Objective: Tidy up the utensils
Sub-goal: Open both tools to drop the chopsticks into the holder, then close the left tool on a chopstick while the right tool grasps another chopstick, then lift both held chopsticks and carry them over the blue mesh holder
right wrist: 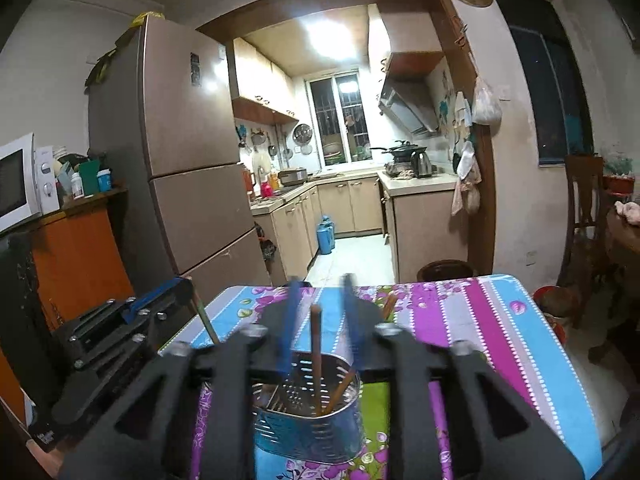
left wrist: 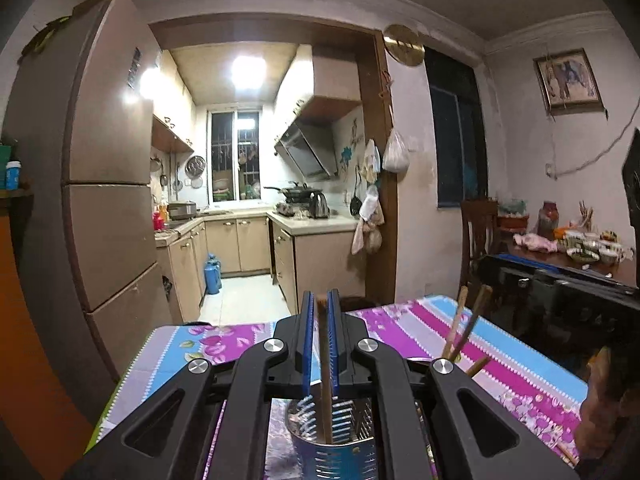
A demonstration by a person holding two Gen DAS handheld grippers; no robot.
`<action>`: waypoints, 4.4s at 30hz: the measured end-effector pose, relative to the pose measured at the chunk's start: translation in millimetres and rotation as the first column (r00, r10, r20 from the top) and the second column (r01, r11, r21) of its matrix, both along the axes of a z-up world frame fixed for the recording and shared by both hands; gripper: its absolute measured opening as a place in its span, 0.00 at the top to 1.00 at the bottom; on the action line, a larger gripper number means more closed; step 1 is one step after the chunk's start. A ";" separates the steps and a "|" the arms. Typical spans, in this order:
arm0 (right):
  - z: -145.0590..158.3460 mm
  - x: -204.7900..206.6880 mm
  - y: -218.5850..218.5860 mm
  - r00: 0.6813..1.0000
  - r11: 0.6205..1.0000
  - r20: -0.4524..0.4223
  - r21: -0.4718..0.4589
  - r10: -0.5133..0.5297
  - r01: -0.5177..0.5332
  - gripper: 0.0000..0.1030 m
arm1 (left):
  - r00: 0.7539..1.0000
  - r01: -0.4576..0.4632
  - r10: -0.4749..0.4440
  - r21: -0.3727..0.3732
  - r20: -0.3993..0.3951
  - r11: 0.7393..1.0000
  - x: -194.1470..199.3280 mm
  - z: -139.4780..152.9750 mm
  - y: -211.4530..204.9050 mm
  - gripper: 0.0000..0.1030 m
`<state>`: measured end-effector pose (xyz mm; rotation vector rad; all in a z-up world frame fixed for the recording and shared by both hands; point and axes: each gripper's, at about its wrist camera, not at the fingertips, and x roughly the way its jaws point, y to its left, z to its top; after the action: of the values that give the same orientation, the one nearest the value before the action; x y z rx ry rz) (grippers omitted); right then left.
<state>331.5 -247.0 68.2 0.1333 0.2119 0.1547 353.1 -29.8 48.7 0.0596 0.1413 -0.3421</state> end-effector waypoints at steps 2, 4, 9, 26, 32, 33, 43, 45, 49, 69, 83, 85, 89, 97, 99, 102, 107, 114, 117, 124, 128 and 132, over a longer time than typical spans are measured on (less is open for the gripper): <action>13.6 -16.7 -8.8 0.999 1.000 0.043 -0.005 -0.009 0.009 0.67 | 0.999 -0.022 0.023 -0.028 0.031 0.999 -12.0 13.8 13.1 0.92; 25.8 -37.3 -19.2 0.997 1.000 0.077 -0.014 -0.009 0.010 0.67 | 0.998 -0.026 0.030 -0.071 0.053 0.997 -27.4 27.8 29.3 0.91; 35.2 -124.3 -43.3 0.995 0.995 0.099 -0.102 -0.004 0.014 0.67 | 0.990 -0.052 0.063 -0.095 0.126 0.994 -111.1 53.3 79.9 0.75; -140.7 -332.3 1.5 0.980 0.964 -0.201 -0.261 -0.005 -0.048 0.76 | 0.965 0.140 -0.087 0.207 -0.246 0.968 -357.7 -148.5 64.0 0.76; -186.3 -345.6 30.2 0.959 0.960 -0.281 -0.259 0.032 -0.108 0.78 | 0.922 0.172 -0.120 0.111 -0.368 0.979 -365.4 -180.1 56.3 0.84; -190.6 -346.5 29.1 0.958 0.962 -0.286 -0.251 0.032 -0.107 0.78 | 0.919 0.174 -0.116 0.122 -0.376 0.977 -365.4 -183.6 54.2 0.84; -206.2 -343.4 38.0 0.971 0.936 -0.233 -0.350 -0.046 -0.040 0.78 | 0.943 0.197 -0.124 0.218 -0.309 0.956 -368.1 -193.4 2.3 0.84; -206.3 -342.3 37.9 0.972 0.938 -0.230 -0.344 -0.044 -0.040 0.78 | 0.948 0.183 -0.106 0.243 -0.299 0.953 -364.7 -194.7 -7.1 0.84; -207.9 -341.1 34.9 0.972 0.941 -0.232 -0.335 -0.043 -0.038 0.78 | 0.941 0.147 -0.059 0.245 -0.333 0.958 -350.5 -199.7 -10.5 0.84; -217.6 -310.4 32.1 0.963 0.941 -0.235 -0.335 -0.128 0.044 0.78 | 0.936 0.099 -0.026 0.191 -0.351 0.977 -339.4 -211.7 -6.3 0.92; -235.9 -304.4 33.2 0.959 0.950 -0.229 -0.296 -0.168 0.096 0.92 | 0.945 0.082 -0.003 0.227 -0.326 0.970 -340.3 -212.9 -13.5 0.92; -238.0 -306.5 39.5 0.961 0.942 -0.209 -0.319 -0.178 0.105 0.94 | 0.946 0.073 0.004 0.224 -0.324 0.972 -339.0 -213.3 -13.4 0.92; -237.1 -307.0 32.6 0.965 0.959 -0.211 -0.264 -0.157 0.098 0.94 | 0.946 0.060 0.009 0.205 -0.323 0.977 -338.1 -213.1 -12.3 0.93; -230.4 -310.5 25.5 0.968 0.966 -0.200 -0.237 -0.155 0.106 0.95 | 0.961 -0.001 0.047 0.168 -0.274 0.986 -345.9 -200.3 -0.1 0.93; -225.1 -311.5 24.9 0.969 0.966 -0.195 -0.237 -0.153 0.105 0.95 | 0.964 -0.009 0.053 0.165 -0.259 0.986 -348.1 -195.0 2.2 0.93; -211.3 -315.4 22.8 0.975 0.964 -0.167 -0.245 -0.146 0.102 0.95 | 0.970 -0.005 0.043 0.157 -0.240 0.988 -350.6 -182.8 6.1 0.93; -181.0 -316.5 16.1 0.986 0.967 -0.118 -0.237 -0.119 0.089 0.95 | 0.975 0.003 0.024 0.121 -0.220 0.993 -352.5 -156.8 14.9 0.93; -131.2 -311.1 9.9 0.998 0.973 -0.038 -0.228 -0.047 0.037 0.95 | 0.985 0.059 -0.044 0.080 -0.170 0.995 -356.3 -110.7 18.2 0.93; -113.5 -304.2 4.4 0.999 0.978 -0.029 -0.209 -0.017 0.011 0.95 | 0.985 0.081 -0.072 0.050 -0.157 0.995 -350.2 -89.8 21.4 0.93; -78.2 -286.0 -5.4 0.999 0.979 -0.033 -0.196 0.042 -0.047 0.95 | 0.981 0.140 -0.138 0.001 -0.134 0.990 -330.3 -40.7 24.3 0.93; -62.5 -276.9 -8.1 0.997 0.978 -0.040 -0.191 0.073 -0.079 0.95 | 0.979 0.166 -0.164 -0.001 -0.123 0.986 -318.0 -23.4 21.4 0.93; -52.6 -261.1 -13.0 0.989 0.978 -0.082 -0.157 0.122 -0.134 0.95 | 0.973 0.181 -0.182 -0.022 -0.141 0.983 -297.8 -12.9 21.9 0.93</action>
<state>70.4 -260.0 15.6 -0.0373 0.3039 0.2607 55.4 -7.9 35.9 0.0391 0.2771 -0.5301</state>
